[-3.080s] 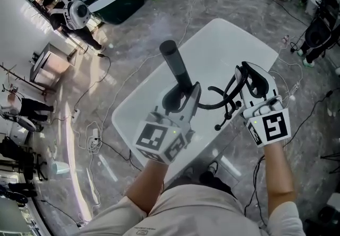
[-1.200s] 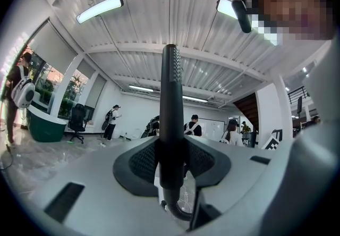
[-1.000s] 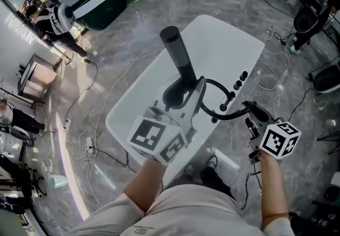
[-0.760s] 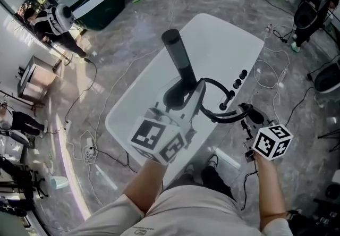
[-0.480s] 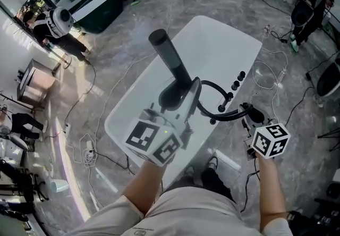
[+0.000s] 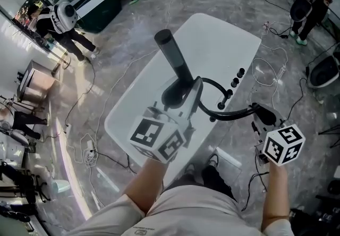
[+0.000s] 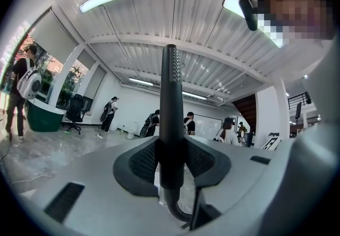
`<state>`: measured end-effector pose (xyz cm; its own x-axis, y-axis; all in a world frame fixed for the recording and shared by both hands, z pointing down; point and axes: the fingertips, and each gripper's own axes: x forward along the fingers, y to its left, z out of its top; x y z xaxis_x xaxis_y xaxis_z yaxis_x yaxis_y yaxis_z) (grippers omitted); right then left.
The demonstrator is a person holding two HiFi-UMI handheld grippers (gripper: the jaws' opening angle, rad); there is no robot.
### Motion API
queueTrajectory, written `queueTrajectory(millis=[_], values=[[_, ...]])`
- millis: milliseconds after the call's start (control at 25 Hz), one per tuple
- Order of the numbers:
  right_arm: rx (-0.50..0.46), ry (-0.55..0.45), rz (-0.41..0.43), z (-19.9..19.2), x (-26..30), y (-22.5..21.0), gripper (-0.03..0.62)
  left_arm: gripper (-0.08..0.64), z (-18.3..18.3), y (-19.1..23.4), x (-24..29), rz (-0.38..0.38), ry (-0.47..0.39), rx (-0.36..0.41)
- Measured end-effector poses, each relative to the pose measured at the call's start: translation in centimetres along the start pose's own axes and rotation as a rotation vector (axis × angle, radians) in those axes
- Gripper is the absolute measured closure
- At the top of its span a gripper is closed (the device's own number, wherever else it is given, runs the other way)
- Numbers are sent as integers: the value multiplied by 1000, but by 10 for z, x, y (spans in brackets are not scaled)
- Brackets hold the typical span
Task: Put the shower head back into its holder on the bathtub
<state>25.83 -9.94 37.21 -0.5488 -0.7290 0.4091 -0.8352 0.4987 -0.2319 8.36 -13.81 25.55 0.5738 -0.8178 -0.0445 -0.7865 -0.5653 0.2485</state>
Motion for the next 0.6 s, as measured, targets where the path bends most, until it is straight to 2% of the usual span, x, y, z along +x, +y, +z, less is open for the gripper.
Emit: queueTrajectory(millis=[240,320,400,600], values=[[-134,81,-109,-4,-39,-14,525,426,-29,-23,18,-41,51,17],[-170,118,-105,-8,-46,-13,525,426,-37,-28,22,-52,65,16],[-155,139,-34,-14,-45,-5,525,426,-42,-31,23,-53,74,14],[-29,181,179,-34,-20,25,523,426,-38,-19,19,-18,83,15]])
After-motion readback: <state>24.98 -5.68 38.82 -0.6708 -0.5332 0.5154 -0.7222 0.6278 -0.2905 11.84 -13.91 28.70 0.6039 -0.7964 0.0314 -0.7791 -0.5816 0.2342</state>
